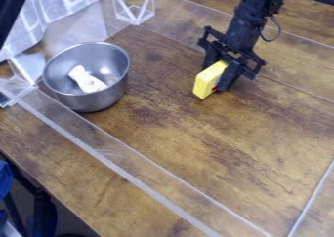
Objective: Move the yellow butter to the left side of the table
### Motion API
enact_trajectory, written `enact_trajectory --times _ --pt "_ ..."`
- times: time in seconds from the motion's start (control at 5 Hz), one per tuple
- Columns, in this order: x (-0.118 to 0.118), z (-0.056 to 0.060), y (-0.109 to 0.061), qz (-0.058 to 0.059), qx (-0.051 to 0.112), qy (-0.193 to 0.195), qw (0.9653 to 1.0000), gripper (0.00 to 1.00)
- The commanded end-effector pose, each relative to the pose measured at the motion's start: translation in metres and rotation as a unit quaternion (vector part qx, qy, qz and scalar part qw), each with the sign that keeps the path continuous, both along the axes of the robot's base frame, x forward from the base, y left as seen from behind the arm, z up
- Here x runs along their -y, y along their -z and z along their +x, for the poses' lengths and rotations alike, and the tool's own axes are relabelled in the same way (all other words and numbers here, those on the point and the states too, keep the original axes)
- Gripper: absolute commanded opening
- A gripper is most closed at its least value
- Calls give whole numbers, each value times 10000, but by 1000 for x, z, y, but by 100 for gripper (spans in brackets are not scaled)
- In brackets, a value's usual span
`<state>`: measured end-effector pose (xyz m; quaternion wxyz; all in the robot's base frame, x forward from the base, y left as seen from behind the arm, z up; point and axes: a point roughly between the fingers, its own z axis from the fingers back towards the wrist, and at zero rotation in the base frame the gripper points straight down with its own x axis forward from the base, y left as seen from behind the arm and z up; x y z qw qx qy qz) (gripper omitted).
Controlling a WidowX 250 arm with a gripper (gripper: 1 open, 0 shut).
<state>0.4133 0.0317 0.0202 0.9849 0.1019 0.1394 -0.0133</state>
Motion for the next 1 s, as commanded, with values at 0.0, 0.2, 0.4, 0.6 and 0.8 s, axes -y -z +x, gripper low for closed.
enact_trajectory --times 0.0,0.2,0.4,0.6,0.8 --pt "-20 -5 6 -55 -13 -212 9998 0" --pt "-23 -6 7 -115 -30 -245 9996 0" --pt "-28 -8 -15 -74 110 -285 9995 0" --pt "-32 -10 -38 -31 250 -324 9992 0" --pt "-35 -14 -69 28 455 -373 9983 0"
